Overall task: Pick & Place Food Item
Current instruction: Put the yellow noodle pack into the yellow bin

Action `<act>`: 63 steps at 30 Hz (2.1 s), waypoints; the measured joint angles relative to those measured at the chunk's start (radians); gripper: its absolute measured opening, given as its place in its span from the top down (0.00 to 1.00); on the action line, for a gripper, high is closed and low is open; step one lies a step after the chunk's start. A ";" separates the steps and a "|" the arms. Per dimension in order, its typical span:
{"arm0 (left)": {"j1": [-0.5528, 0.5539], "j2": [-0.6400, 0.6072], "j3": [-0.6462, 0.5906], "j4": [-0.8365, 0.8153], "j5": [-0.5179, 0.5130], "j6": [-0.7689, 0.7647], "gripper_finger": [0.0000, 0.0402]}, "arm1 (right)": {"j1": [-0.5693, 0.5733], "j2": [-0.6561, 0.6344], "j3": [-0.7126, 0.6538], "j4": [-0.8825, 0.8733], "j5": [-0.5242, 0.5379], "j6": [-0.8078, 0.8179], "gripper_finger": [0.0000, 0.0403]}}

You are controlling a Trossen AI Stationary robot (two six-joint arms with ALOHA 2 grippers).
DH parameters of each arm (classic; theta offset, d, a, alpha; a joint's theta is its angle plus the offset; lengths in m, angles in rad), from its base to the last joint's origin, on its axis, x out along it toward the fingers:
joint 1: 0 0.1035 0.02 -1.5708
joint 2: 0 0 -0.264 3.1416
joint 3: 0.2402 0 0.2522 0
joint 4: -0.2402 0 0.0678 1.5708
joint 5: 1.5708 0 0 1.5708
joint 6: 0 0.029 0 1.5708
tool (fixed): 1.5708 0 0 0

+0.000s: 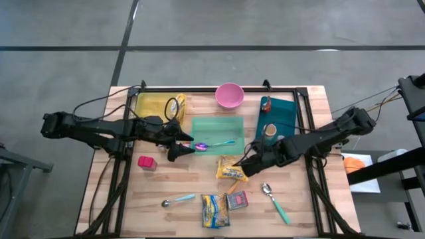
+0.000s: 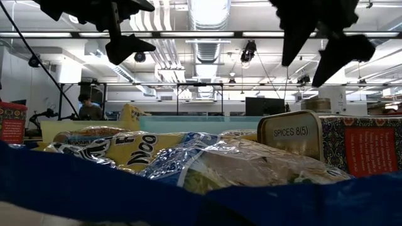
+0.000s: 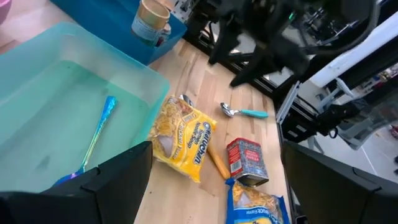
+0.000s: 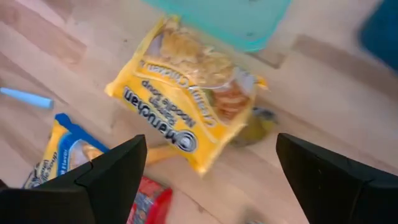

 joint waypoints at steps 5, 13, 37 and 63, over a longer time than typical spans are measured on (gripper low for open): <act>0.000 0.003 0.000 -0.025 0.000 0.000 0.10 | -0.002 0.019 -0.090 0.148 0.015 0.032 0.13; 0.000 0.002 -0.001 -0.040 0.000 0.004 0.10 | -0.002 0.021 -0.217 0.407 0.016 0.080 0.36; 0.000 0.002 -0.002 -0.075 0.001 0.007 0.10 | 0.014 0.023 -0.305 0.462 -0.004 0.100 0.34; 0.000 0.002 -0.002 -0.085 0.001 0.007 0.10 | 0.031 0.181 -0.308 0.654 -0.029 0.145 0.27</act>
